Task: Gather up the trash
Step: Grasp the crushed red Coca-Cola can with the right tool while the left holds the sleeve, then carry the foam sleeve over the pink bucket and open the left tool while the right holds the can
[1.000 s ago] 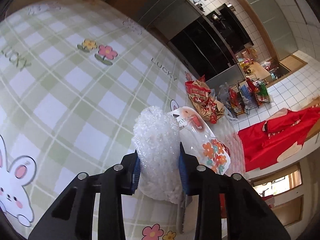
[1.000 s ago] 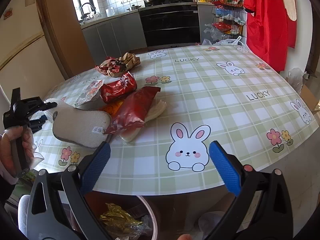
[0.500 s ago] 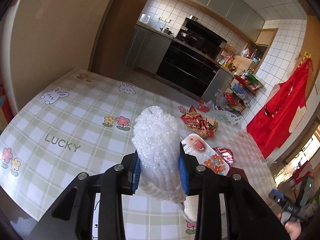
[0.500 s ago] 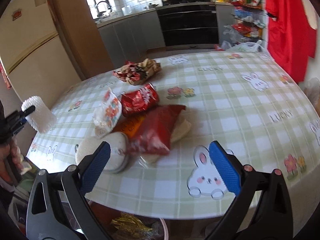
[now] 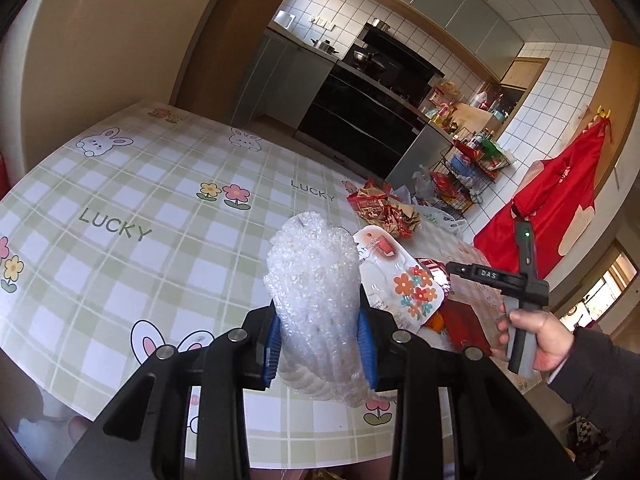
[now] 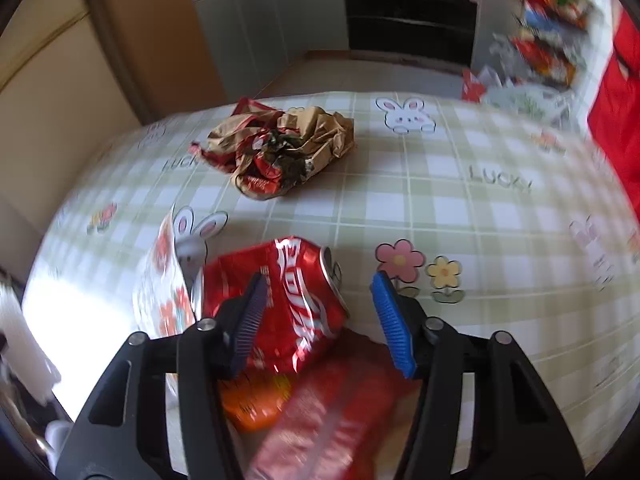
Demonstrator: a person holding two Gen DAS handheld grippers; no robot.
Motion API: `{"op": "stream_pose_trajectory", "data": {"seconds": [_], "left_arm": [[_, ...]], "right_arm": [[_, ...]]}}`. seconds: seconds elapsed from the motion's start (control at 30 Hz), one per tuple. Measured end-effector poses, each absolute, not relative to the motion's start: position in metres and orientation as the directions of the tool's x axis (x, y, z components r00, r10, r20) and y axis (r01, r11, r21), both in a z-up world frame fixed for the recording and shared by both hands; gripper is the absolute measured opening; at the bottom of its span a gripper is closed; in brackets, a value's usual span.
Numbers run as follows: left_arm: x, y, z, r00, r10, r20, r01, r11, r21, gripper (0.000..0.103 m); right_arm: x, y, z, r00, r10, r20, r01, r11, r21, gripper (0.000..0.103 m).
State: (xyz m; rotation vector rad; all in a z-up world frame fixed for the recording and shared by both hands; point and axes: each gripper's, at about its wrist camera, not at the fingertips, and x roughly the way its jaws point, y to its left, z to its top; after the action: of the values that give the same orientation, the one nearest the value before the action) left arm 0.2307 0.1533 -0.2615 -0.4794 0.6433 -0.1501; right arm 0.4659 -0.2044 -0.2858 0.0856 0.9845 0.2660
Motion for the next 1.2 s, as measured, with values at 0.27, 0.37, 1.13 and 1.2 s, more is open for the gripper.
{"op": "stream_pose_trajectory", "data": {"seconds": [0.27,0.37,1.13,1.2], "left_arm": [[0.213,0.173,-0.261,0.8,-0.265,-0.538,-0.033,0.876,-0.481,0.032],[0.212,0.171,-0.262,0.8,-0.276,-0.533,-0.026,0.871,-0.49,0.032],[0.198,0.138,-0.252,0.785,-0.348,-0.513,0.063,0.868,-0.493,0.032],[0.194,0.131,-0.249,0.781,-0.357,-0.513,0.073,0.868,-0.492,0.032]], "right_arm": [[0.485,-0.192,-0.31,0.441,0.263,-0.858,-0.157,0.964,0.215,0.046],[0.492,-0.197,-0.316,0.429,0.291,-0.855,-0.127,0.957,0.262,0.043],[0.434,-0.211,-0.253,0.645,0.31,-0.699,-0.204,0.951,0.233,0.032],[0.426,-0.218,-0.243,0.669,0.309,-0.676,-0.185,0.95,0.251,0.032]]}}
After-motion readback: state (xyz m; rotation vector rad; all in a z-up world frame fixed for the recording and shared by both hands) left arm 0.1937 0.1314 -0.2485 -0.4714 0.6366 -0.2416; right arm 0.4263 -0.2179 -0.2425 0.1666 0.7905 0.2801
